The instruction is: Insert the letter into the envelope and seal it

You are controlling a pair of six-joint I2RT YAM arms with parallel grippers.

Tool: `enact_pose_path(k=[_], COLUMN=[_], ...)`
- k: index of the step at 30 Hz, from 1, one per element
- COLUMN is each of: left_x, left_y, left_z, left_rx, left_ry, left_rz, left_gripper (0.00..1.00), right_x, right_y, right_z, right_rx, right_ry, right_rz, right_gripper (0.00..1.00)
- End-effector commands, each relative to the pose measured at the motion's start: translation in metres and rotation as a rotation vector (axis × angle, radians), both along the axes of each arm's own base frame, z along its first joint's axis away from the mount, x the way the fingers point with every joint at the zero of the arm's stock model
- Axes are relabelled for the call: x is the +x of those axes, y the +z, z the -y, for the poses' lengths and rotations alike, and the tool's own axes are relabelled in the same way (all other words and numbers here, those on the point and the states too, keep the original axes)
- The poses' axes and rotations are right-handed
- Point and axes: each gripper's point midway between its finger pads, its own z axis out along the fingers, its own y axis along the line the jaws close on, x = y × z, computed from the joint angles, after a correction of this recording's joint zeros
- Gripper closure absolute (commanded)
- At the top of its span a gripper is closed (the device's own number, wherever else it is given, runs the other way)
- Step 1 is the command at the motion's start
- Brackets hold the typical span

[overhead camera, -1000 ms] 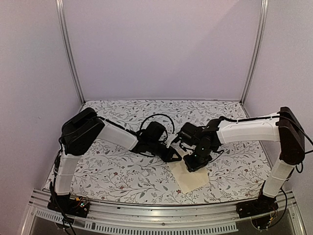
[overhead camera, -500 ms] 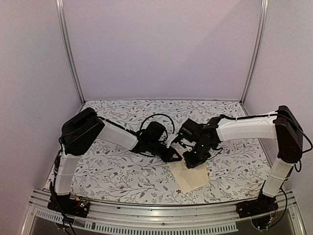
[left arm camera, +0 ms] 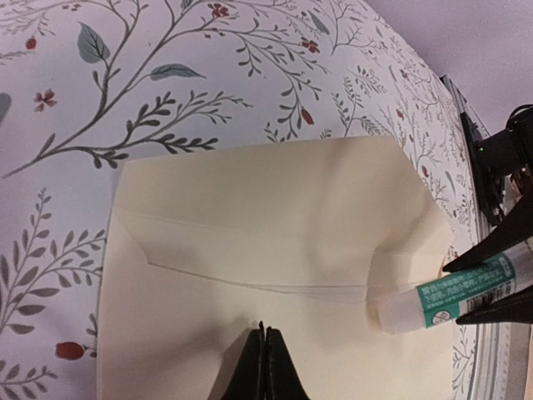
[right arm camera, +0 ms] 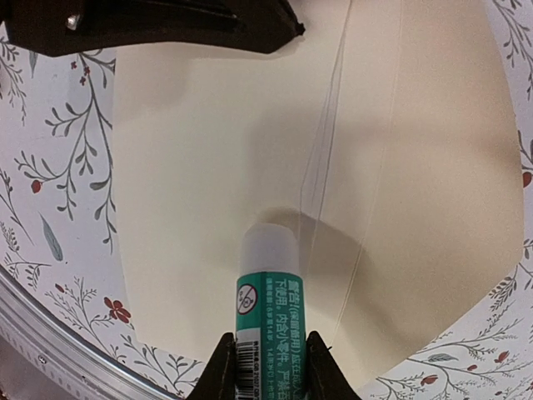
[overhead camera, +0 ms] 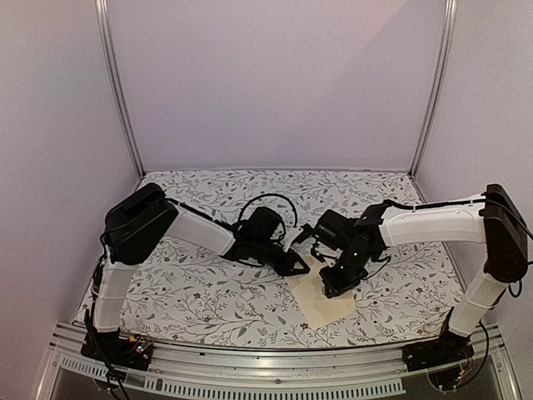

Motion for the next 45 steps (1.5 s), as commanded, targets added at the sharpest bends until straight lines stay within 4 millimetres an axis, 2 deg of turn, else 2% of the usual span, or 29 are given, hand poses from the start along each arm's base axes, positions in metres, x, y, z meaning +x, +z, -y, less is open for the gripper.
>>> enact_pose_path(k=[1, 6, 11, 17, 23, 26, 30, 40, 45], left_x=[0.002, 0.001, 0.000, 0.001, 0.001, 0.001, 0.001, 0.000, 0.002], left_y=[-0.020, -0.019, -0.018, -0.017, -0.015, -0.014, -0.014, -0.016, -0.018], left_z=[-0.012, -0.012, -0.012, -0.014, -0.014, -0.014, -0.014, -0.015, -0.017], left_rx=[0.050, 0.047, 0.045, 0.043, 0.040, 0.037, 0.036, 0.030, 0.029], left_ry=[0.016, 0.012, 0.008, 0.012, 0.010, 0.011, 0.009, -0.001, 0.002], left_rz=[-0.029, -0.029, -0.030, -0.028, -0.026, -0.024, -0.027, -0.031, -0.038], left_gripper=[1.00, 1.00, 1.00, 1.00, 1.00, 1.00, 1.00, 1.00, 1.00], right_x=[0.000, 0.015, 0.027, 0.007, -0.021, -0.024, -0.017, 0.024, 0.024], right_y=[-0.008, -0.016, -0.021, -0.016, -0.009, -0.008, -0.011, -0.026, -0.032], right_z=[0.010, -0.004, -0.005, -0.002, 0.014, 0.021, 0.014, -0.004, -0.005], right_rx=[-0.072, -0.069, -0.066, -0.029, -0.009, -0.011, 0.003, -0.033, -0.040], right_ry=[-0.009, 0.014, 0.015, 0.023, 0.009, -0.007, -0.003, 0.023, 0.037], right_rz=[-0.002, 0.004, 0.002, -0.063, -0.114, -0.105, -0.082, -0.033, -0.056], right_gripper=[1.00, 1.00, 1.00, 1.00, 1.00, 1.00, 1.00, 1.00, 1.00])
